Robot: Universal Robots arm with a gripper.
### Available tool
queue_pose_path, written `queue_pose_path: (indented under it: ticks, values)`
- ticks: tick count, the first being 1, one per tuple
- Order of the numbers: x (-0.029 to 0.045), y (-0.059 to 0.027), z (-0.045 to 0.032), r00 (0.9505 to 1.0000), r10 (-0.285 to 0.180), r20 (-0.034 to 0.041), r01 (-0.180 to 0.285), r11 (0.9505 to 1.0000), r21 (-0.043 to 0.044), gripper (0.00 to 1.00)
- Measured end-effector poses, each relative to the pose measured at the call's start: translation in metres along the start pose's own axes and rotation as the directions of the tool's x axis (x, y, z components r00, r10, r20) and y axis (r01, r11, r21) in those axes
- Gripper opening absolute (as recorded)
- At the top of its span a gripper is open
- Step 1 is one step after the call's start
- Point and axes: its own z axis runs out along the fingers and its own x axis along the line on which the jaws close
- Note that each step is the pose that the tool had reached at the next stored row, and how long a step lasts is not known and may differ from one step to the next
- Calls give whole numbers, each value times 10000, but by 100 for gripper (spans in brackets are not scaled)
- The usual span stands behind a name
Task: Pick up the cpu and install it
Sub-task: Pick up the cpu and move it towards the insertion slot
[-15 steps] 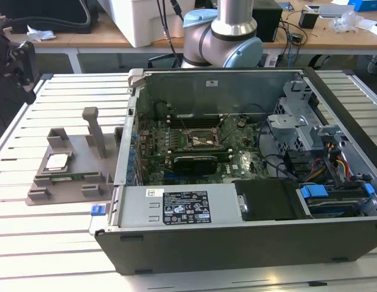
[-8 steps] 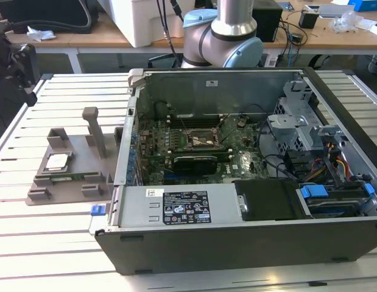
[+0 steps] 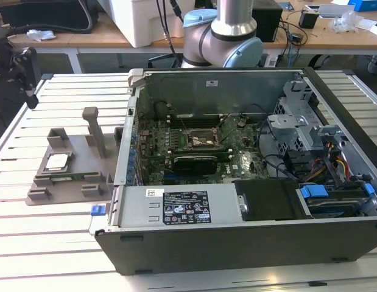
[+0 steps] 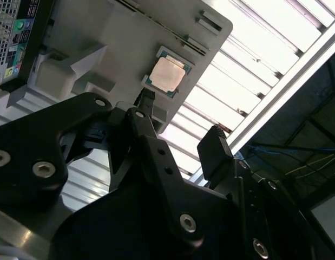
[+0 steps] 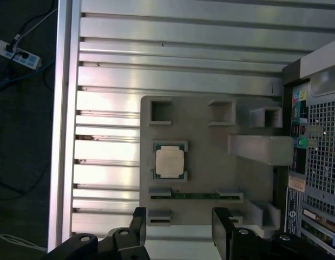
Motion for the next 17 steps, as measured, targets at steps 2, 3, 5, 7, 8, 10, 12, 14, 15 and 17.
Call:
queue_pose_path:
  ticks: [2,3,5,7,8,10,12,14,15,17]
  values:
    - [0,0,12,10000,0,1,0,10000,0,60]
    - [1,0,17,10000,0,1,0,10000,0,60]
    - [1,0,30,10000,0,1,0,10000,0,60]
    - [1,0,46,10000,0,1,0,10000,-1,60]
    - [1,0,54,10000,0,0,0,10000,-1,60]
    - [2,0,81,10000,0,0,0,10000,0,60]
    - [3,0,104,10000,0,1,0,10000,-1,60]
    - [3,1,130,10000,0,1,0,10000,-1,60]
    - [3,1,138,10000,0,0,0,10000,-1,60]
    - [4,1,167,10000,0,-1,0,10000,0,60]
